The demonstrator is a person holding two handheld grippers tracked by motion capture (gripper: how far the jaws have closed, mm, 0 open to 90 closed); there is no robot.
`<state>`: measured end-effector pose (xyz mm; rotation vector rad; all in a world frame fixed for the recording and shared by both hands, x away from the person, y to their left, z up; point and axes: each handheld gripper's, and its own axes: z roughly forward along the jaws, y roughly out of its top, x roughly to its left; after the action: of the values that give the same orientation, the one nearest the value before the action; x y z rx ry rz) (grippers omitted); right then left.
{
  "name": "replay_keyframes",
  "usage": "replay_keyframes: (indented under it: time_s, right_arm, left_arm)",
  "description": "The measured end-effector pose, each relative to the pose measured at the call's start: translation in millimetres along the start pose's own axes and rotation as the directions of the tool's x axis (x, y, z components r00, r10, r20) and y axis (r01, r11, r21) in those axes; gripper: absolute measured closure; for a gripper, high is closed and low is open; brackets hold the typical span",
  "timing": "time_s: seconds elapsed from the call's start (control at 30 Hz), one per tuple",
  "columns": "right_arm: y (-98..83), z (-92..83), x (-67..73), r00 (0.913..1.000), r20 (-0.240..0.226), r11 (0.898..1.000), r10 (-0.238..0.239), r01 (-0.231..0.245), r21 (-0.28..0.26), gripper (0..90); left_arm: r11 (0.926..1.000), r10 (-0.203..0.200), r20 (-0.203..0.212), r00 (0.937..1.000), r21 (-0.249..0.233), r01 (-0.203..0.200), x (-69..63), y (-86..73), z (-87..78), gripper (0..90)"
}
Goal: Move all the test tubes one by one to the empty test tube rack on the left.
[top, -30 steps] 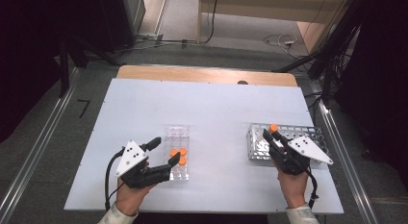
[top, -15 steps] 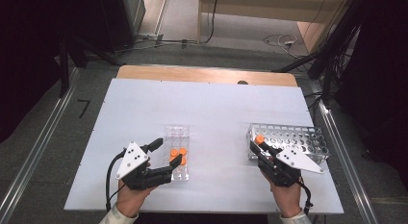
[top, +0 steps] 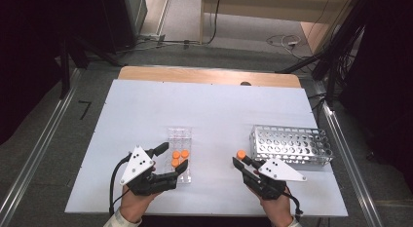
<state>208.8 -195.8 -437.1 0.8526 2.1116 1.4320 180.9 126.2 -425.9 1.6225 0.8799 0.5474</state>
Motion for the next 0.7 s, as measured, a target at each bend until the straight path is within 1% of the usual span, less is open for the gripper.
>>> replay_keyframes:
  time_s: [0.07,0.27,0.33,0.43,0.53,0.67,0.7]
  right_arm:
    - [-1.1,2.6,4.0,0.9999,-0.017,1.000,0.003,-0.003,0.011,71.9]
    - [-3.1,11.0,18.9,0.9970,-0.075,0.999,-0.022,0.024,0.036,71.8]
    - [-3.8,14.0,24.2,0.9950,-0.094,0.998,-0.034,0.038,0.045,71.8]
    - [-4.9,17.7,30.6,0.9923,-0.117,0.997,-0.040,0.047,0.058,71.8]
    - [-5.7,20.9,37.1,0.9890,-0.140,0.996,-0.048,0.058,0.066,71.8]
    - [-6.2,24.2,44.4,0.9836,-0.169,0.995,-0.062,0.075,0.073,71.8]
    - [-6.2,24.6,45.6,0.9833,-0.171,0.994,-0.062,0.076,0.075,71.8]
  left_arm:
    - [1.0000,0.001,0.009,1.0000,-0.002,-0.001,-2.2,0.1,0.3,22.4]
    - [0.9996,0.027,0.043,0.9987,-0.001,-0.027,-13.2,-0.7,2.3,21.5]
    - [0.9990,0.044,0.058,0.9973,0.006,-0.045,-18.9,-2.0,4.5,20.4]
    - [0.9979,0.061,0.085,0.9945,0.014,-0.063,-27.0,-3.9,7.7,20.2]
    - [0.9972,0.071,0.102,0.9922,0.014,-0.073,-32.9,-4.7,9.7,20.2]
    - [0.9971,0.073,0.123,0.9897,0.014,-0.075,-38.2,-5.6,11.4,20.7]
    - [0.9965,0.081,0.129,0.9883,0.011,-0.083,-39.5,-6.0,11.6,21.8]
